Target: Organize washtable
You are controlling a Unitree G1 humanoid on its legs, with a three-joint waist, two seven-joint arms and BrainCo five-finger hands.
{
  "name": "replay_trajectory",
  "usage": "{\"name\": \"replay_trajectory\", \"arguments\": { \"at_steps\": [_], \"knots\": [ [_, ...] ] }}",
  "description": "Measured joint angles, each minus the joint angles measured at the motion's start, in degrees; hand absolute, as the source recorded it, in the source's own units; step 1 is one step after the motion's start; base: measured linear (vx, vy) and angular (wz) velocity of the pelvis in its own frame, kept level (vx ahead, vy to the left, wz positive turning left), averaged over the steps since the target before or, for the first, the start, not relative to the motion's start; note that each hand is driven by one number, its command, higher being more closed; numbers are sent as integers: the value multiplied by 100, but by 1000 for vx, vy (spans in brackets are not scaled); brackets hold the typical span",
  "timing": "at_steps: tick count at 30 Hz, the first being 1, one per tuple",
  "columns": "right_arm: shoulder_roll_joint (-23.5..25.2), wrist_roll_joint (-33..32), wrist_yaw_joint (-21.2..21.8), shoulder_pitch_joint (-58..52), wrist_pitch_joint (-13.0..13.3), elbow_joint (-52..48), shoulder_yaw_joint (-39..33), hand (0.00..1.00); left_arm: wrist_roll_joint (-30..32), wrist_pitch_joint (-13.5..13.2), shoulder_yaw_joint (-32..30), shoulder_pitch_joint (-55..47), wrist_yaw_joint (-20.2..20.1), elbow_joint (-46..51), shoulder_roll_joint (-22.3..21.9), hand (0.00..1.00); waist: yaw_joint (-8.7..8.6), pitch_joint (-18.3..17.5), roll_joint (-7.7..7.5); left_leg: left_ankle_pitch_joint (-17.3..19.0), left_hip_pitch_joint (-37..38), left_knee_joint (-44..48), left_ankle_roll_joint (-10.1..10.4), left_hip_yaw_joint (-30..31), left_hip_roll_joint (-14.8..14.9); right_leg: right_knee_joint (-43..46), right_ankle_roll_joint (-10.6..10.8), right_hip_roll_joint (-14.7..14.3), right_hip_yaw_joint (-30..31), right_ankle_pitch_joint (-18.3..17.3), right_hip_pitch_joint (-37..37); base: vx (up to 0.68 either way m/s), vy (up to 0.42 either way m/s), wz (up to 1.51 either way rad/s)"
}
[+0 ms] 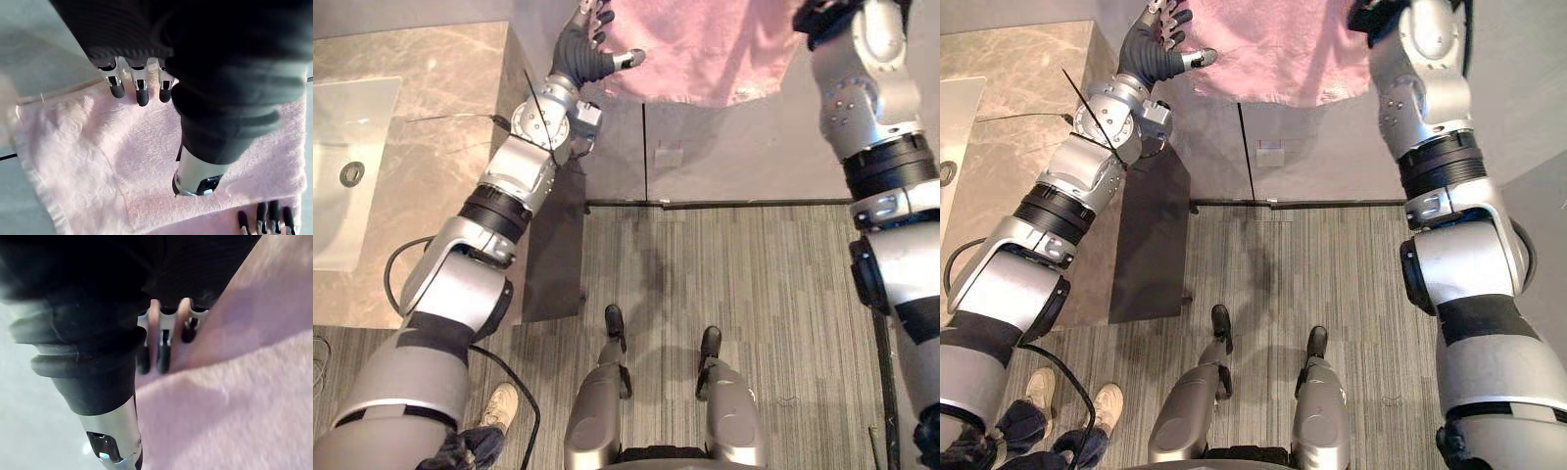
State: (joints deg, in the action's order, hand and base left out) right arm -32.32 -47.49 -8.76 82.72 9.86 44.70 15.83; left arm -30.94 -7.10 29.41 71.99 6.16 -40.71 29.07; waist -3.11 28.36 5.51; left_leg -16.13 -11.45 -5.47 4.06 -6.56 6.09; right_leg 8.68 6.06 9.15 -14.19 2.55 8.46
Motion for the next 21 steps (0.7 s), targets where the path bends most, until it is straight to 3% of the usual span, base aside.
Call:
{"name": "replay_trajectory", "arguments": {
  "at_steps": [8,13,16,21],
  "knots": [
    [-145,-281,95,-255,-14,457,-36,0,-211,-36,-90,-10,-2,-223,69,0,-94,49,74,0,-75,0,-1,3,4,21,-7,-1,21,-5,105,23,-87,-3],
    [-219,-429,115,-665,-16,460,-689,0,-213,-75,-357,-368,-6,-128,354,0,-200,49,74,-23,-75,0,-31,3,2,47,-1,-1,15,-11,101,39,-79,2],
    [-361,-473,49,-1186,-9,119,-1406,0,-209,-62,-888,-990,3,383,703,0,-250,51,70,-20,-24,-1,-33,-2,5,113,-15,0,17,-63,77,37,-85,1],
    [-423,-368,-367,-2856,171,-1692,-3072,0,4,-59,-2602,-2798,43,2090,1181,0,-263,52,59,152,274,-45,-40,-138,43,33,-21,-27,76,-163,-213,39,-96,-6]
  ]
}}
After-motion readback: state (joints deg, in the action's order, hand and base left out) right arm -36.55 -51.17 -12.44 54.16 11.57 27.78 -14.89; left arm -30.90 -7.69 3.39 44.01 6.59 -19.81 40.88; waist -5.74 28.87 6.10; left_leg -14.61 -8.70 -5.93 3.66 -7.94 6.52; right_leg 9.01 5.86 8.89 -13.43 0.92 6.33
